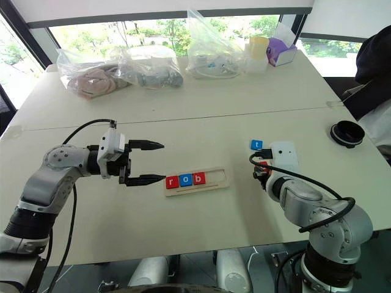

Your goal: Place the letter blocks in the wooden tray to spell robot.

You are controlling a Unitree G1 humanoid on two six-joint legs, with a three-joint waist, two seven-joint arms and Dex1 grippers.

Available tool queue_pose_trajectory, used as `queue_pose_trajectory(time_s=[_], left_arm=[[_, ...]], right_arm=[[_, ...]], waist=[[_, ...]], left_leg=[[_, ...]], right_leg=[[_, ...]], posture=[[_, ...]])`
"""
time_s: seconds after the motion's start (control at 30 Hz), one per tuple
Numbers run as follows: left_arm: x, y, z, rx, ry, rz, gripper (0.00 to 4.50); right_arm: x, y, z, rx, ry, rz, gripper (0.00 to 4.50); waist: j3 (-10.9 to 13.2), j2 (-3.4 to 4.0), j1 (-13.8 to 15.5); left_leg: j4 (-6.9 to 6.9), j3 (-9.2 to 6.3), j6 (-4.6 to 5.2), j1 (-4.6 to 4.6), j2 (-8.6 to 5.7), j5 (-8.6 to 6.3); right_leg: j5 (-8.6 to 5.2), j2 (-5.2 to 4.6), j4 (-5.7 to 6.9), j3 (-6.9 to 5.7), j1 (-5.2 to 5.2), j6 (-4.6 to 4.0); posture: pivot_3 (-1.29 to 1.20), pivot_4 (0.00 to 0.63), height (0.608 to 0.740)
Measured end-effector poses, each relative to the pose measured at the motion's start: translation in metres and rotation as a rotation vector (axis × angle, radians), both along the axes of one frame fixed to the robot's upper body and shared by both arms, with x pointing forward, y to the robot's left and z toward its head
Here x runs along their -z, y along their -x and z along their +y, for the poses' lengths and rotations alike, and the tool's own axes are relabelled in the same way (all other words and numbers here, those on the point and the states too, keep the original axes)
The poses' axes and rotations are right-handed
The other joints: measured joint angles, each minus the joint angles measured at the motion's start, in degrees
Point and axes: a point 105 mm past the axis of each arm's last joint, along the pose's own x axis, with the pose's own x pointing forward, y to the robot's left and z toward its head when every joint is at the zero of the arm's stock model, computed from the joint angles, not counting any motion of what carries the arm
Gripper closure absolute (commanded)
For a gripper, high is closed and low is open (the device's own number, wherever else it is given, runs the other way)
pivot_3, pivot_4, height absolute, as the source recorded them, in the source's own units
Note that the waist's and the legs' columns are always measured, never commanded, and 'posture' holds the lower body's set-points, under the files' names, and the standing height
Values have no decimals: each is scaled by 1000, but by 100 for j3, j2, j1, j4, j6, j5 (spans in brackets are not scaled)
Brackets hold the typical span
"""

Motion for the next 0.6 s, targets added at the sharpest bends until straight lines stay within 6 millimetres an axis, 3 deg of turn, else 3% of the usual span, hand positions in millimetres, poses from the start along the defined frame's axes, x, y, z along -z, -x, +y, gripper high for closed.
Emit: queue_pose_trajectory(time_s=[0.27,0.47,0.5,0.6], left_arm=[[1,0,1,-5,-6,-1,0],[3,0,2,-11,-10,3,0],[3,0,2,-12,-10,2,0],[3,0,2,-14,-13,0,0]], right_arm=[[13,1,4,17,-41,80,3377],[10,-1,5,-26,-32,105,333],[7,-2,5,-59,-9,106,36],[-5,-3,7,-191,31,114,36]], waist=[[0,0,-8],[1,1,-5],[2,4,-5],[3,3,-4]], left_leg=[[-4,0,1,0,1,-1],[-5,2,2,-3,2,-1],[-5,4,2,-4,2,-1],[-5,5,7,-4,2,-4]], right_leg=[[0,1,-6,0,0,0],[0,1,-18,0,4,0],[0,0,-22,1,4,0],[0,0,-31,0,8,0]], posture=[[0,150,740],[0,150,740],[0,150,740],[0,150,740]])
